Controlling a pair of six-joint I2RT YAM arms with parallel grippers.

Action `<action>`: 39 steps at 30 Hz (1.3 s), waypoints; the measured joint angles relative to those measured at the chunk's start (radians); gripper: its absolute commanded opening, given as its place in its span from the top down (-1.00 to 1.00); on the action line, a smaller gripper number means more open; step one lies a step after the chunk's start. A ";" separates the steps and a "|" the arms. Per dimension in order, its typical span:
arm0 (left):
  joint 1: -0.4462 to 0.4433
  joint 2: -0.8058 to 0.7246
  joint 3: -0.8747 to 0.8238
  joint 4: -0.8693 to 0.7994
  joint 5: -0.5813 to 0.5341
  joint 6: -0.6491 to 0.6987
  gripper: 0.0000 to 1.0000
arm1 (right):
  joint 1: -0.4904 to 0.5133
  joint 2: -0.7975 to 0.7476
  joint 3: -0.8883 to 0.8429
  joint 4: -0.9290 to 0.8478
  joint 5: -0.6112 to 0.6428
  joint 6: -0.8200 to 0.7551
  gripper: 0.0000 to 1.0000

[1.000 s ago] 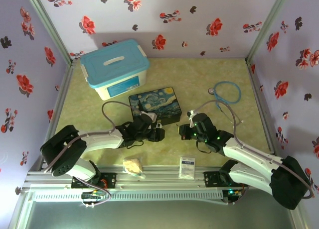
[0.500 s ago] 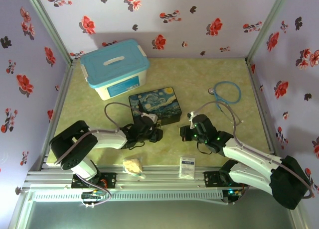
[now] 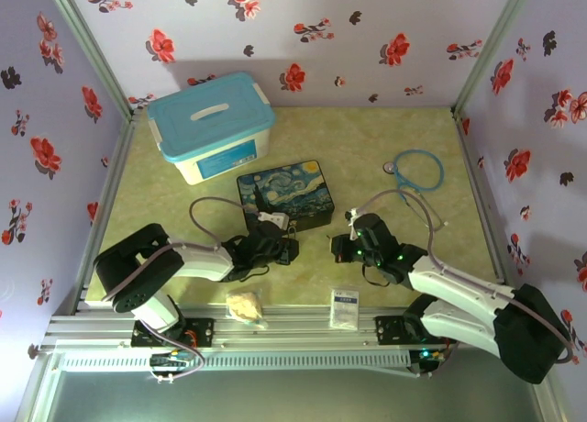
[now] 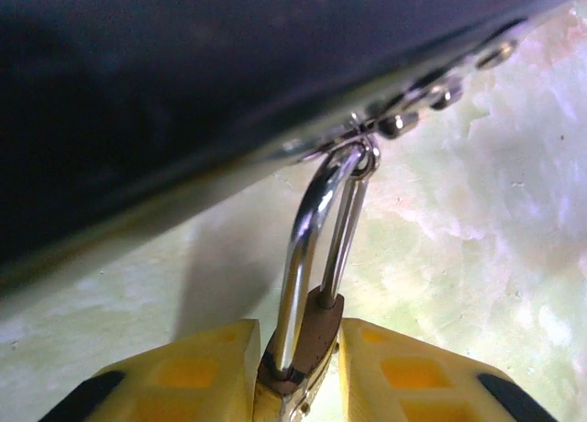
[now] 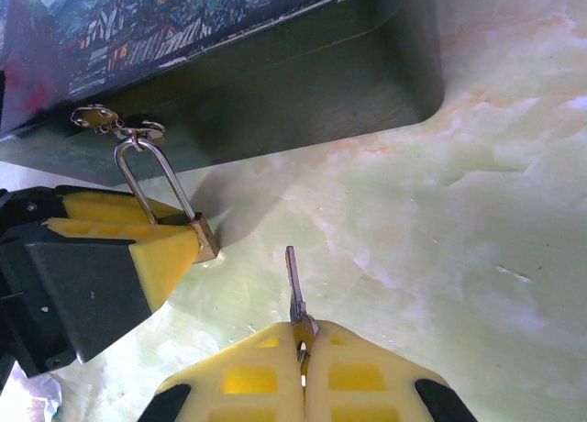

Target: Unlock the padlock with the key

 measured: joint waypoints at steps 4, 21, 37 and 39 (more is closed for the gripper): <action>-0.004 0.000 0.000 0.011 -0.001 -0.020 0.57 | 0.005 0.023 0.000 0.021 0.000 0.007 1.00; -0.006 -0.008 -0.045 0.118 -0.014 -0.264 0.98 | 0.022 0.097 -0.086 0.214 -0.132 0.168 1.00; -0.006 -0.027 -0.122 0.310 -0.057 -0.489 1.00 | 0.022 0.295 -0.142 0.594 -0.256 0.497 1.00; -0.008 -0.027 -0.126 0.328 -0.066 -0.504 1.00 | 0.021 0.295 -0.142 0.605 -0.263 0.515 1.00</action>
